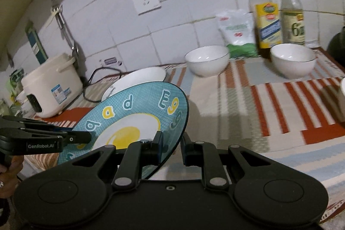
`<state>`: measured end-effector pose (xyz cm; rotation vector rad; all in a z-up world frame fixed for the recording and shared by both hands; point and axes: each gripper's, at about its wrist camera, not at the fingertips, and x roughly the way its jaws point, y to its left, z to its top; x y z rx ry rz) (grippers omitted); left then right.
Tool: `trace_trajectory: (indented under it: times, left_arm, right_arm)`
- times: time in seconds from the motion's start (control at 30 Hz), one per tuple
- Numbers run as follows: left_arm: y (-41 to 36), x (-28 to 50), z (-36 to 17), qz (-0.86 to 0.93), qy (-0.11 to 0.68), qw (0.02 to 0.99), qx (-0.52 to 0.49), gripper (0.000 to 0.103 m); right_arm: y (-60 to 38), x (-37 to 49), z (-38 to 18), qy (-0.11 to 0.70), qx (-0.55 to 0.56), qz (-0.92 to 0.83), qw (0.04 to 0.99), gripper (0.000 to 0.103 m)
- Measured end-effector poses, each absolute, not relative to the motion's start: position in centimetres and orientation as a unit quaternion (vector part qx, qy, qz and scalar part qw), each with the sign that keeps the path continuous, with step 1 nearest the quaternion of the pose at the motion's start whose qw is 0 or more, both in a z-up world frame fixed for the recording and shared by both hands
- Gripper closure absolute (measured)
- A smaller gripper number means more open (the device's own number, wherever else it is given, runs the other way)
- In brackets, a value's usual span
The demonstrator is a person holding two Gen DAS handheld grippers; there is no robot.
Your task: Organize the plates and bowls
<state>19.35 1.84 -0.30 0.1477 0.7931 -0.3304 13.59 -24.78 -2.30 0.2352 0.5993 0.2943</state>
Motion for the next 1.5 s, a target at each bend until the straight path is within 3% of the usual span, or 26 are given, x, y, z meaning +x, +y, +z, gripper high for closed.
trace_trajectory:
  times: [0.57, 1.5]
  left_arm:
    - [4.2, 21.5, -3.1, -0.143, 0.421, 0.895, 0.042, 0.079]
    - [3.9, 23.1, -3.5, -0.146, 0.445, 0.883, 0.026, 0.078]
  right_arm:
    - [-22.5, 16.3, -3.9, 0.323, 0.091, 0.150, 0.930, 0.082]
    - [-22.4, 18.4, -5.6, 0.281, 0.064, 0.156, 0.945, 0.079]
